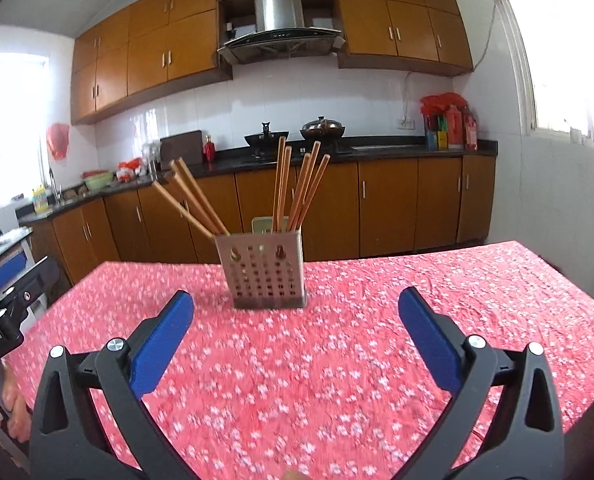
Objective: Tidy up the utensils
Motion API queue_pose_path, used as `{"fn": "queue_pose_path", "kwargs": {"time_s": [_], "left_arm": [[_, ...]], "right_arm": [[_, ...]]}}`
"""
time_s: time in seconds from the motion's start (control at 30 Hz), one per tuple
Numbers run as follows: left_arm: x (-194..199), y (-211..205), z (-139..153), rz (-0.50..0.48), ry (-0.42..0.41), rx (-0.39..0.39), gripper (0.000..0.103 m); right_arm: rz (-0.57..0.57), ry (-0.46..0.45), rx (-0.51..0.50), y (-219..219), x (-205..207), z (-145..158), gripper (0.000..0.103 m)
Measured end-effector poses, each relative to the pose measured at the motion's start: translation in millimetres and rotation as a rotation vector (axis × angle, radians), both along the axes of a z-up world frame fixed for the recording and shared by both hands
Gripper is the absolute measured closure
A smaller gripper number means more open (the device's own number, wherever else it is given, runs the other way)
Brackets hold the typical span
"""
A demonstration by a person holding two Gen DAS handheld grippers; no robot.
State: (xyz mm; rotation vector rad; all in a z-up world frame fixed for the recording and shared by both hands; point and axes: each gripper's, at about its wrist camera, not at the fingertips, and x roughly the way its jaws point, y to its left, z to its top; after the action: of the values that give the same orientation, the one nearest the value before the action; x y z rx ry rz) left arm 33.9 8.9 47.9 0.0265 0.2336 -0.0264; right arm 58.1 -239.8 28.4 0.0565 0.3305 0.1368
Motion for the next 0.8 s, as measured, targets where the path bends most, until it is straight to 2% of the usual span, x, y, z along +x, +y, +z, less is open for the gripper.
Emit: {"fn": "queue_pose_path", "kwargs": {"time_s": [0.17,0.4,0.8], "left_arm": [[-6,-4,-14,0.002,0.044,0.018,0.004],[-11,-4,-36,0.003,0.109,0.003,0.004],[-13,-5,-47,0.014,0.130,-0.015,0.004]], "right_arm": [[0.000,0.007,-0.058,8,-14,-14,0.002],[-0.011,0.065,-0.044,5,-21,-32,0.002],[-0.006,0.089,-0.038,6,-22,-38,0.002]]}}
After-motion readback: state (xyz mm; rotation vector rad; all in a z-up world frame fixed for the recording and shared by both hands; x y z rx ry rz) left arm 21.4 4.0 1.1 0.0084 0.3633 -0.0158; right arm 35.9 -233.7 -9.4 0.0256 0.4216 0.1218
